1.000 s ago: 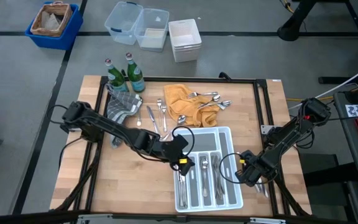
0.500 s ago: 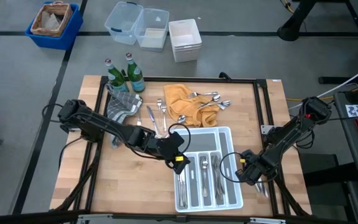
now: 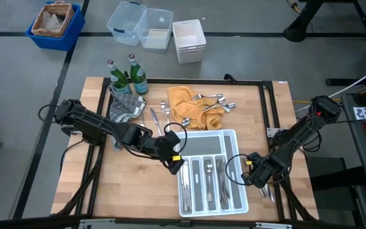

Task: Sort silverware
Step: Put the table knife into the silverware tray

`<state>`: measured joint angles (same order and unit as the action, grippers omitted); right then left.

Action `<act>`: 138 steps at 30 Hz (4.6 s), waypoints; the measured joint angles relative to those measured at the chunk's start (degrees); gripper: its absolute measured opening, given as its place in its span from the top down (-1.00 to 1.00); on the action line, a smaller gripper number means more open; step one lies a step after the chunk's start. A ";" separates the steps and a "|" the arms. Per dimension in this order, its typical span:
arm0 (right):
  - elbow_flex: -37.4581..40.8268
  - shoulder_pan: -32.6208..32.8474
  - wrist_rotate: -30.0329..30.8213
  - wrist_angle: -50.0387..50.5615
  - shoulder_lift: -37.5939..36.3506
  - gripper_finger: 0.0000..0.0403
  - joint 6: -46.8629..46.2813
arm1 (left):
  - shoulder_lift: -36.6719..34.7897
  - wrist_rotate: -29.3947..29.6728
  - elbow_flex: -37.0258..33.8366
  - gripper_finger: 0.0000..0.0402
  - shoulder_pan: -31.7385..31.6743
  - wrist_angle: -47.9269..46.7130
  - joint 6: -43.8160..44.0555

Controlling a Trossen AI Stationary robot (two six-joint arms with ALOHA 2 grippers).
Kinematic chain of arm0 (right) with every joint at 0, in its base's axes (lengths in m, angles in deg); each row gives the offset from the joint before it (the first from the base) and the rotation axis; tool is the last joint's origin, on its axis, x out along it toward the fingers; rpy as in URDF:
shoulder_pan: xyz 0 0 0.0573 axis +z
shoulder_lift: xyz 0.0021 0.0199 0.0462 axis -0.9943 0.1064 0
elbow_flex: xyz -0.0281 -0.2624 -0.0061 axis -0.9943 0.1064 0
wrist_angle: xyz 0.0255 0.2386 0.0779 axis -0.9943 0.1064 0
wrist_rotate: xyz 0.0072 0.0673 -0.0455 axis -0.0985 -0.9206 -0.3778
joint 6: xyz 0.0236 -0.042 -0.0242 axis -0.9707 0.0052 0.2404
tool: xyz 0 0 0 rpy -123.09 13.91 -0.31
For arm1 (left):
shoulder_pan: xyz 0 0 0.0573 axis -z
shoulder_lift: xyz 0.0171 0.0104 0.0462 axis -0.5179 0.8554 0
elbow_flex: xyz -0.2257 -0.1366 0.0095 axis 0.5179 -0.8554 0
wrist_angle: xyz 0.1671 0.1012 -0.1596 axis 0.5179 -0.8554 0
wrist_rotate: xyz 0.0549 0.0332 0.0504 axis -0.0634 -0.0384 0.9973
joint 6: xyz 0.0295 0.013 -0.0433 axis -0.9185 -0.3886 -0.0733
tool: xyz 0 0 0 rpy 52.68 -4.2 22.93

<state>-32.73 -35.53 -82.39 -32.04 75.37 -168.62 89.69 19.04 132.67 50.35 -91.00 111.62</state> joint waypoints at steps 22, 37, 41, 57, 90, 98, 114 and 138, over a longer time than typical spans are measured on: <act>-0.07 0.00 4.89 -0.71 0.11 0.76 3.00 | 0.02 0.57 0.00 0.46 0.31 -2.15 -0.17; 2.34 0.00 4.89 -1.66 0.17 0.43 3.43 | 0.07 1.01 0.00 0.46 0.35 -4.96 -1.46; 2.91 0.06 4.04 -4.03 0.17 0.45 3.50 | 0.07 1.01 0.00 0.46 0.35 -4.83 -1.46; 4.74 0.01 1.76 -6.34 1.92 0.45 5.00 | 0.07 1.01 0.00 0.46 0.35 -4.71 -1.46; 4.81 0.07 3.06 -6.38 3.41 0.87 8.19 | 0.09 2.93 0.00 0.46 0.35 -4.60 -0.72; 4.94 0.07 4.30 -6.79 3.32 0.76 3.46 | 0.07 2.95 0.00 0.46 0.35 -4.60 -0.80; 2.76 -0.04 3.67 -3.02 0.11 0.75 1.54 | 0.09 2.95 0.00 0.46 0.28 -4.58 -1.07; 2.54 -0.11 -1.18 -3.07 -7.25 0.98 1.97 | 0.09 2.95 0.00 0.46 0.28 -4.62 -1.27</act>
<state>-30.19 -35.64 -83.57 -35.11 68.12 -166.65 89.78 21.99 132.67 50.63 -95.62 110.35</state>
